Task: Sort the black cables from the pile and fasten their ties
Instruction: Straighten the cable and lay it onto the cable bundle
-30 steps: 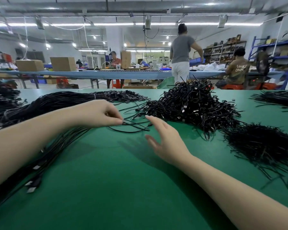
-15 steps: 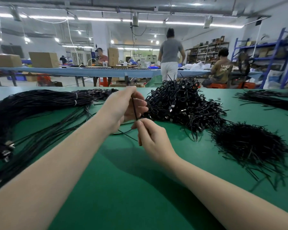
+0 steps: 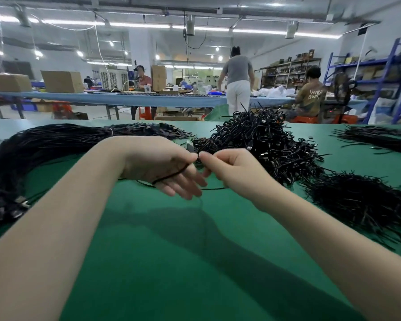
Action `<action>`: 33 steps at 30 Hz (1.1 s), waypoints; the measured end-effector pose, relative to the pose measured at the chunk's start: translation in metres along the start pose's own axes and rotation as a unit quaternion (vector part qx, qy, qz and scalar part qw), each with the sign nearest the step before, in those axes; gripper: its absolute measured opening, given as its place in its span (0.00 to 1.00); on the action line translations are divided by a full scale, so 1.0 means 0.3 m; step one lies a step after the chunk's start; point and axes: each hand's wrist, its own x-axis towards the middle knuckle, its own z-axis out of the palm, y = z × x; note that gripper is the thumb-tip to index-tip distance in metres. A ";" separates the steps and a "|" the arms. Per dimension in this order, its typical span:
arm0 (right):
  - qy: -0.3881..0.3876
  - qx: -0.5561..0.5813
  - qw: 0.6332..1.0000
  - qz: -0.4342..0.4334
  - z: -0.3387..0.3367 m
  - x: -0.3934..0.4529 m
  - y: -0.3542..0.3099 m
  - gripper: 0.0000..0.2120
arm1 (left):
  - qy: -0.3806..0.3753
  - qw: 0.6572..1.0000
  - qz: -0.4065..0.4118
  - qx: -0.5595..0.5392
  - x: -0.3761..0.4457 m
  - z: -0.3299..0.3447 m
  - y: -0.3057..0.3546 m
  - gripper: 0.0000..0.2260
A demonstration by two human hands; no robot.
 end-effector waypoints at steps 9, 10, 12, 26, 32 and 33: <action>-0.257 0.180 0.949 0.042 0.075 -0.071 -0.029 0.15 | 0.175 0.817 0.344 -0.429 -0.047 -0.041 0.061 0.19; -0.267 0.164 0.947 0.071 0.075 -0.074 -0.001 0.15 | 0.134 0.813 0.365 -0.434 -0.075 -0.048 0.058 0.18; -0.225 0.102 0.960 0.133 0.056 -0.068 0.048 0.18 | 0.058 0.841 0.384 -0.377 -0.122 -0.065 0.039 0.16; -0.134 0.193 0.969 0.082 0.032 -0.032 -0.005 0.14 | 0.180 0.838 0.288 -0.427 0.062 0.050 0.055 0.20; -0.156 0.106 0.950 0.250 0.024 -0.055 0.111 0.16 | 0.088 0.848 0.359 -0.380 -0.055 -0.031 0.039 0.15; -0.089 0.081 0.960 0.253 0.006 -0.045 0.114 0.17 | 0.086 0.889 0.334 -0.300 -0.055 -0.039 0.028 0.15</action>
